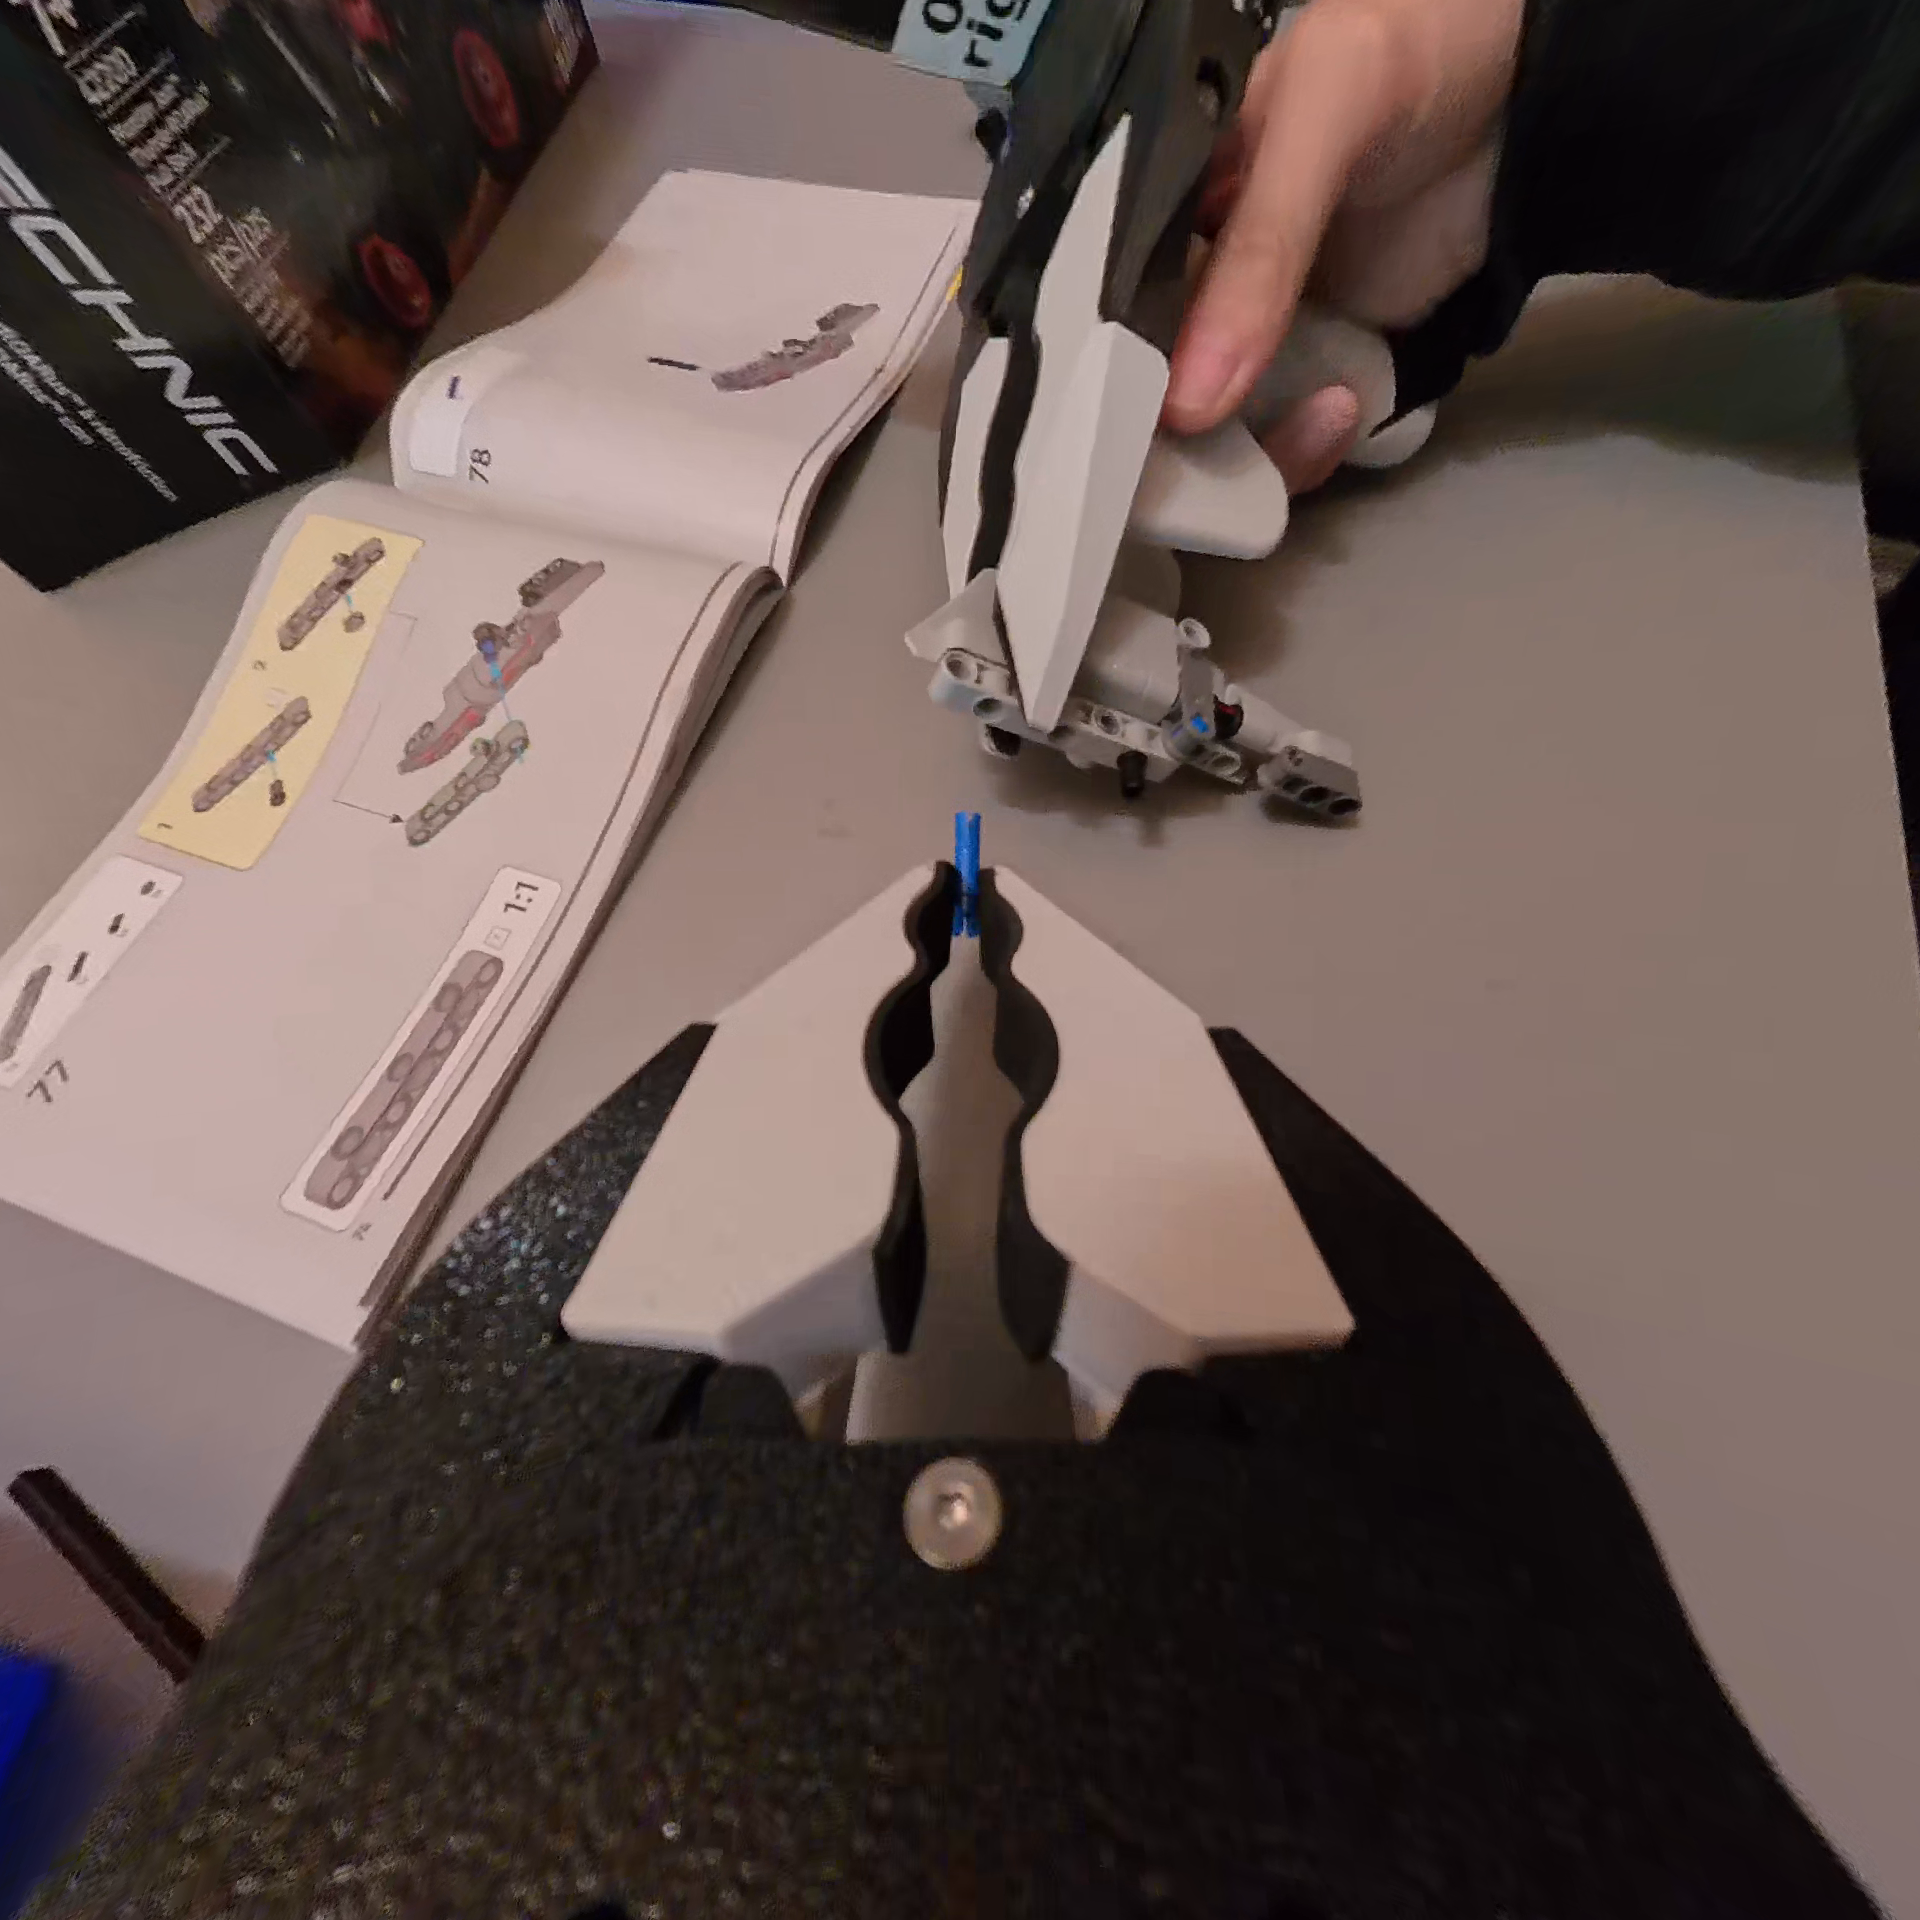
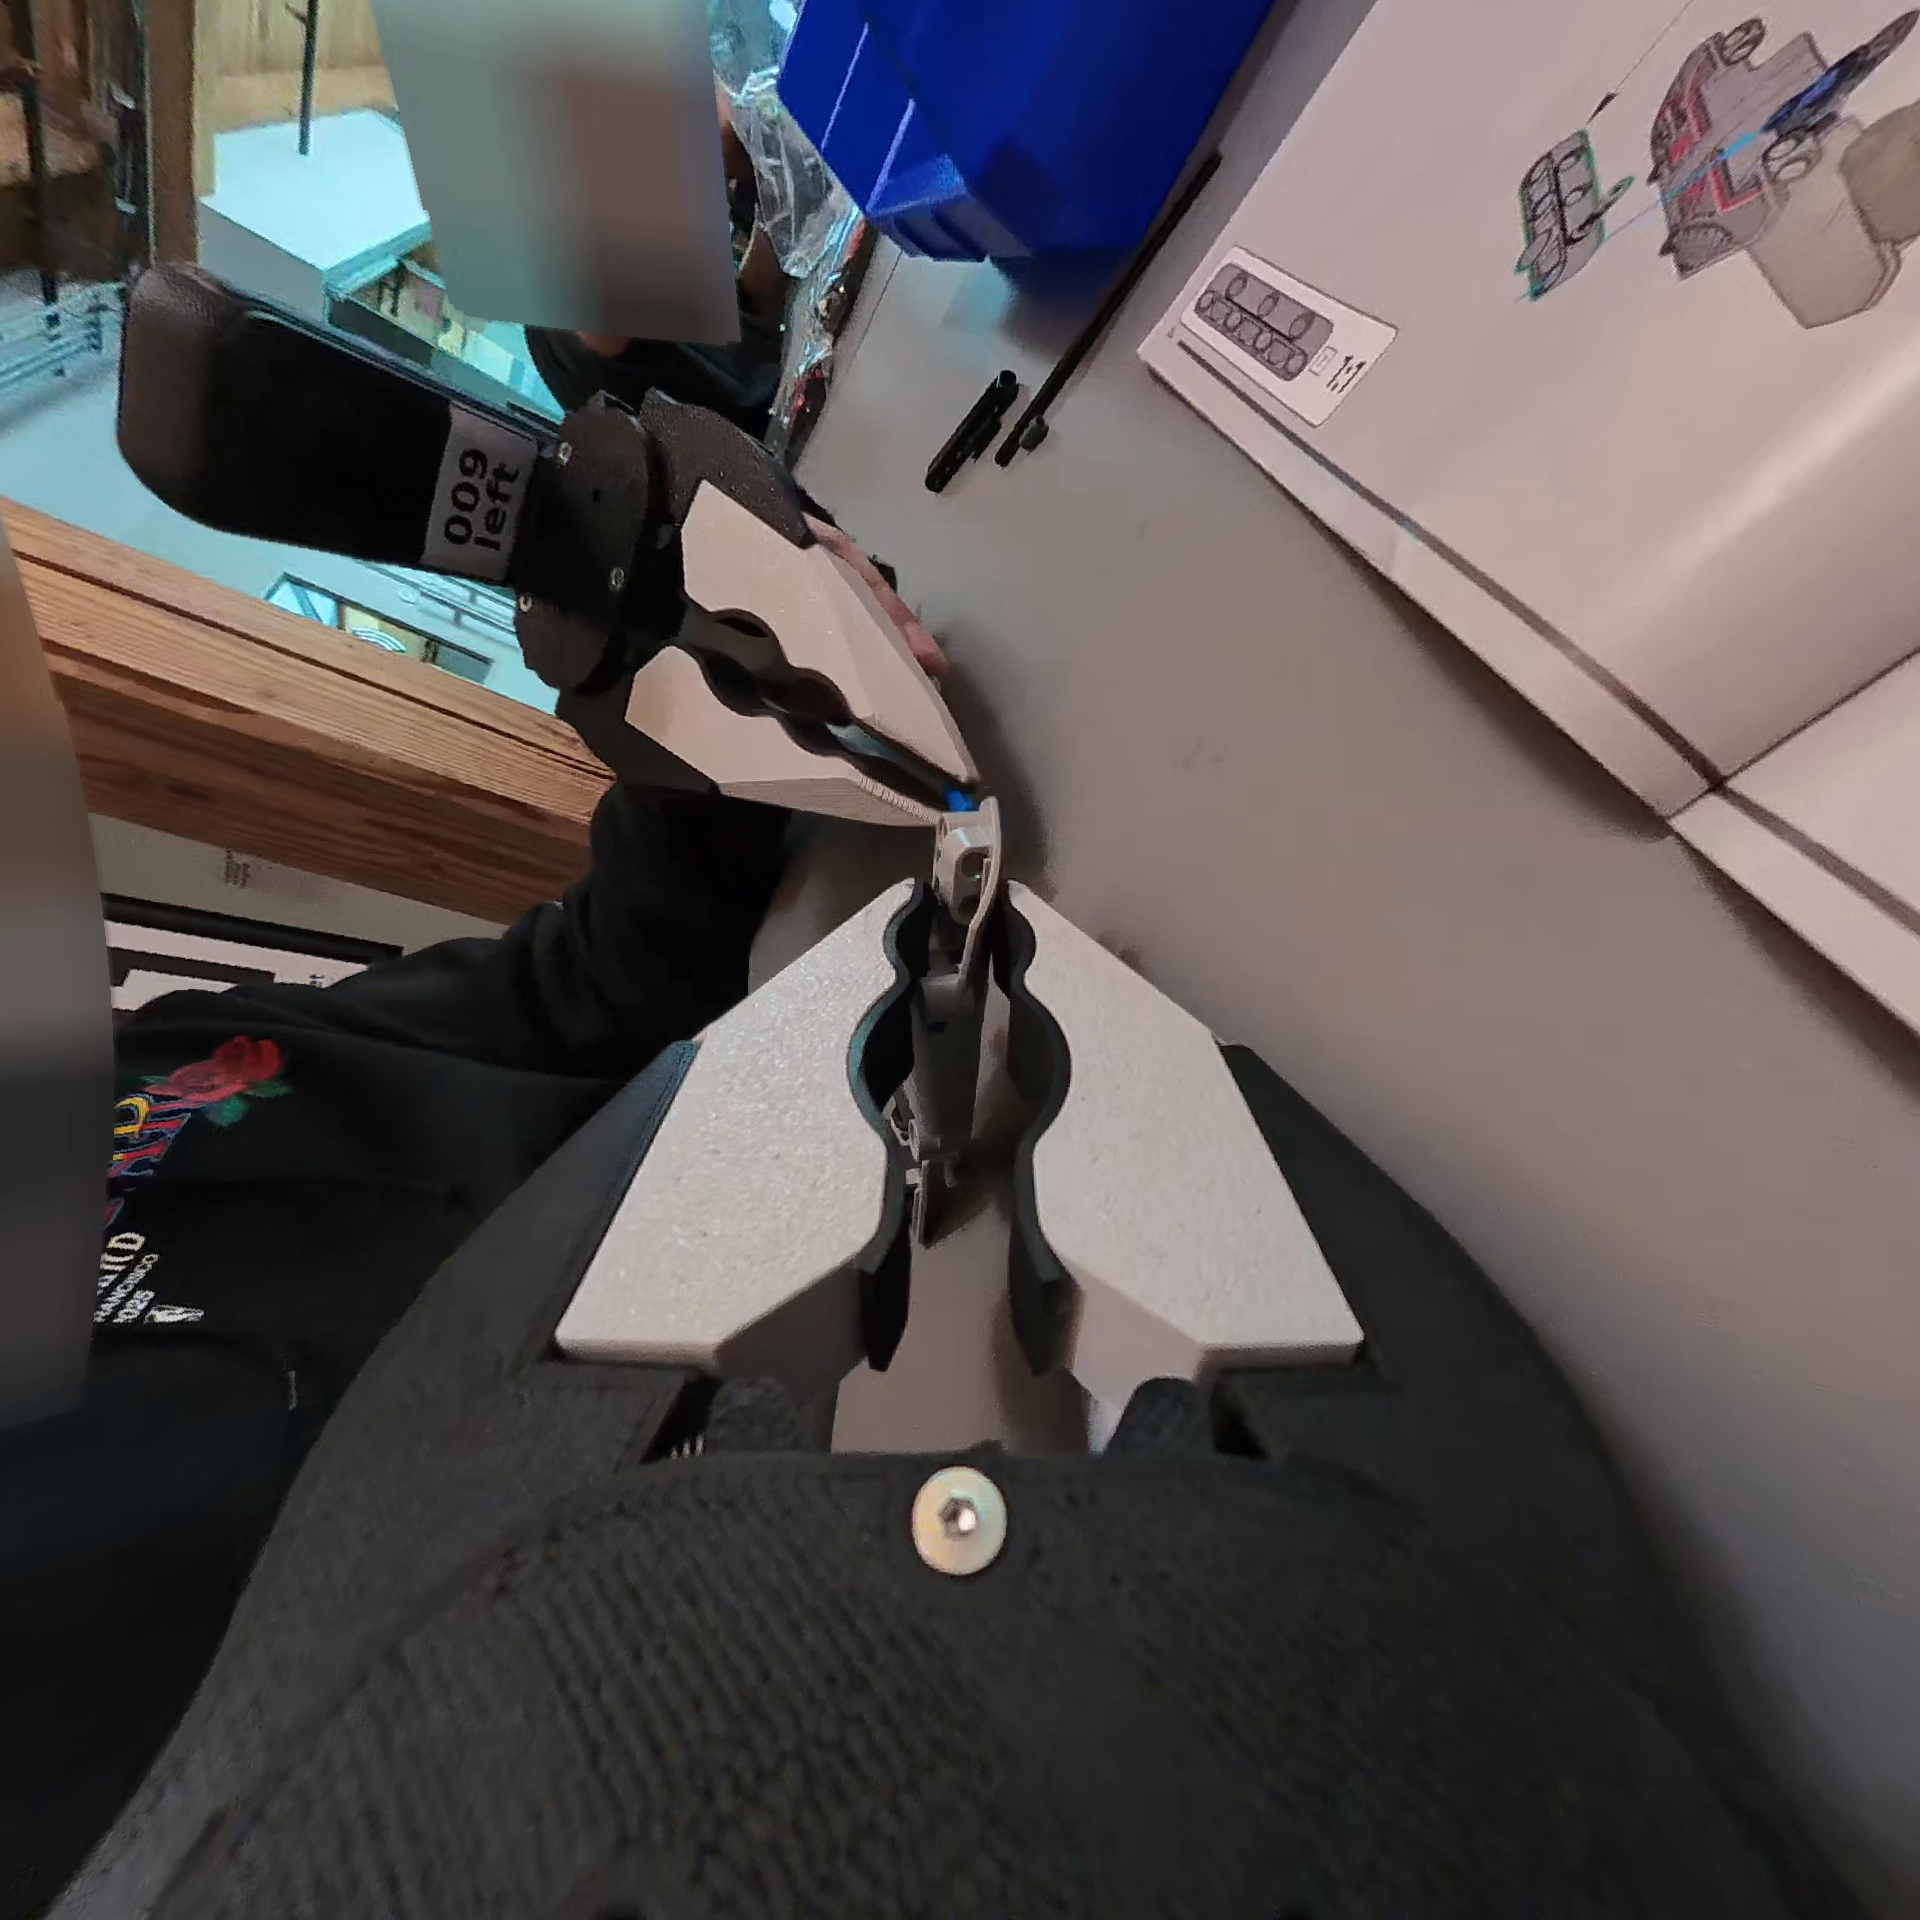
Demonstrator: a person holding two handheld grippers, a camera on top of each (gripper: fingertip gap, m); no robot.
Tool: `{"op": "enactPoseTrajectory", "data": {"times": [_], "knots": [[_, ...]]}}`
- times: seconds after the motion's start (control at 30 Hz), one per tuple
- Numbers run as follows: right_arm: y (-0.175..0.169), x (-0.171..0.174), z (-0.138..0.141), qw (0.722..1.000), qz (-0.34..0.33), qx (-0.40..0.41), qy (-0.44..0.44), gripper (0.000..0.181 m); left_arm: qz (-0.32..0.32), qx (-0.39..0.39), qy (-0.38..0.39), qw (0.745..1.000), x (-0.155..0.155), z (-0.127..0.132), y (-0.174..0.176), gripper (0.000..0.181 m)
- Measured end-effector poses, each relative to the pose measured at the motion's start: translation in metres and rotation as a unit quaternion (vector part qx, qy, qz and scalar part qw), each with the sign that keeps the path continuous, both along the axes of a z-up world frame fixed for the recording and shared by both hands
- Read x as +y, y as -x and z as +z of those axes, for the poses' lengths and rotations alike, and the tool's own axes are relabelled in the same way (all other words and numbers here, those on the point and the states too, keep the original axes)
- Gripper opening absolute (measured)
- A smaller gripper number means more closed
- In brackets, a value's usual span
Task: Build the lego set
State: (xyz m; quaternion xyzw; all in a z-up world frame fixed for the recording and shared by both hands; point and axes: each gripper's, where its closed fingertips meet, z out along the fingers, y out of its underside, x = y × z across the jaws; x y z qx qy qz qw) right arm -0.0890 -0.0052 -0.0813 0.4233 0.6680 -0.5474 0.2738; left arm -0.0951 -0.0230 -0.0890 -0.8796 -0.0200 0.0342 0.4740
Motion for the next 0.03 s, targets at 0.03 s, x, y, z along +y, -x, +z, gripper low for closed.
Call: {"op": "enactPoseTrajectory", "data": {"times": [0.03], "knots": [[0.0001, 0.0002, 0.0006, 1.000, 0.000, -0.005, 0.006, 0.009, -0.005, 0.001, 0.007, 1.000, 0.0005, -0.0021, -0.0014, 0.001]]}}
